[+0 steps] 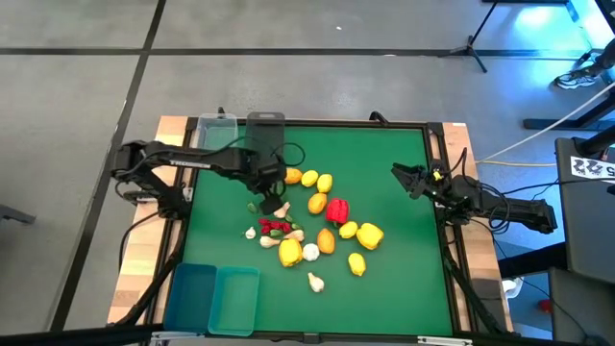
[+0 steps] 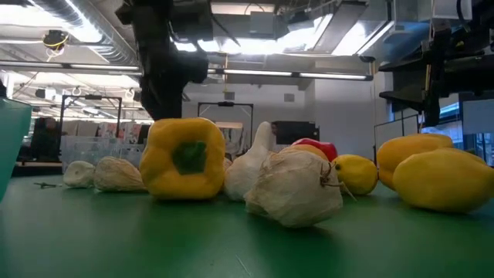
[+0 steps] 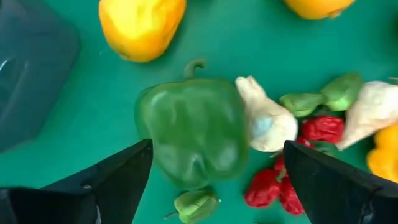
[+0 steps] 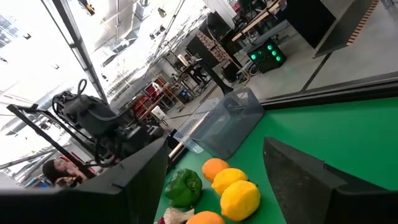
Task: Sort produce into baskets
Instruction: Put the green bell pepper into the transparent bin
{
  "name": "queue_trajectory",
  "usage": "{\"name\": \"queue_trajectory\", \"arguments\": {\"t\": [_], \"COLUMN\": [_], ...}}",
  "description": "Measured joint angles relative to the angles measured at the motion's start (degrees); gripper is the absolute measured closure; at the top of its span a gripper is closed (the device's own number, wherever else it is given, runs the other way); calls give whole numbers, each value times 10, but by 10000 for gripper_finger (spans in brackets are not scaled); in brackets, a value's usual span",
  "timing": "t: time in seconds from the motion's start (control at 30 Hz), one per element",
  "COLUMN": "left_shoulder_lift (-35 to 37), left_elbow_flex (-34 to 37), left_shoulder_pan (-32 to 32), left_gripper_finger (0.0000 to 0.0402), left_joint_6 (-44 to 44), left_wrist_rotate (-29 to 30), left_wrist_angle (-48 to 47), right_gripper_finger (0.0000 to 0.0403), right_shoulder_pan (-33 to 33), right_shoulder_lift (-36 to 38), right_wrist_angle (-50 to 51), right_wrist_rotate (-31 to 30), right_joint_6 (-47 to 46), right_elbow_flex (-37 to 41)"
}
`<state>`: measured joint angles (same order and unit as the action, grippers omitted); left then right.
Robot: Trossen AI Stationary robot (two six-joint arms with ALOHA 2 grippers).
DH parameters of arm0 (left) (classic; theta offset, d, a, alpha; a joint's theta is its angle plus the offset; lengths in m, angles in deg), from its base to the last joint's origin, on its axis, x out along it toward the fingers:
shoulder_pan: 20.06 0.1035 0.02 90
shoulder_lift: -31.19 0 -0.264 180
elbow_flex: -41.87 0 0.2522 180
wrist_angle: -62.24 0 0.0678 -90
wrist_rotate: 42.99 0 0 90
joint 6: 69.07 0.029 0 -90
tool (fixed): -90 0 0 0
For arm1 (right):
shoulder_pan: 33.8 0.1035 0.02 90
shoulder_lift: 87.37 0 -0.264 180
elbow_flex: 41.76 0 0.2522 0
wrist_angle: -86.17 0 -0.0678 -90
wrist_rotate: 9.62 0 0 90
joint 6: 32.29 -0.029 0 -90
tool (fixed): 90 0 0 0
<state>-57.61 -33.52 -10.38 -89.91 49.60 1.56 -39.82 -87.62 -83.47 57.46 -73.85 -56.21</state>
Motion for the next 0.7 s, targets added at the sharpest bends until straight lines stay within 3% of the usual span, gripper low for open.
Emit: {"name": "queue_trajectory", "arguments": {"t": [0.2, 0.47, 0.7], "left_shoulder_lift": [-20, -50, -33], "left_elbow_flex": [0, 0, -1], "left_shoulder_pan": [15, 24, 29], "left_gripper_finger": [45, 46, 45], "left_joint_6": [5, -11, -64], "left_wrist_rotate": [0, -1, -1], "left_wrist_angle": [62, 56, 49], "right_gripper_finger": [142, 142, 142], "right_shoulder_pan": [0, 0, 0], "right_shoulder_lift": [0, 0, 0], "right_wrist_angle": [0, 1, 1], "right_wrist_rotate": [0, 18, 22], "right_joint_6": [0, 0, 0], "right_elbow_flex": [0, 0, 0]}}
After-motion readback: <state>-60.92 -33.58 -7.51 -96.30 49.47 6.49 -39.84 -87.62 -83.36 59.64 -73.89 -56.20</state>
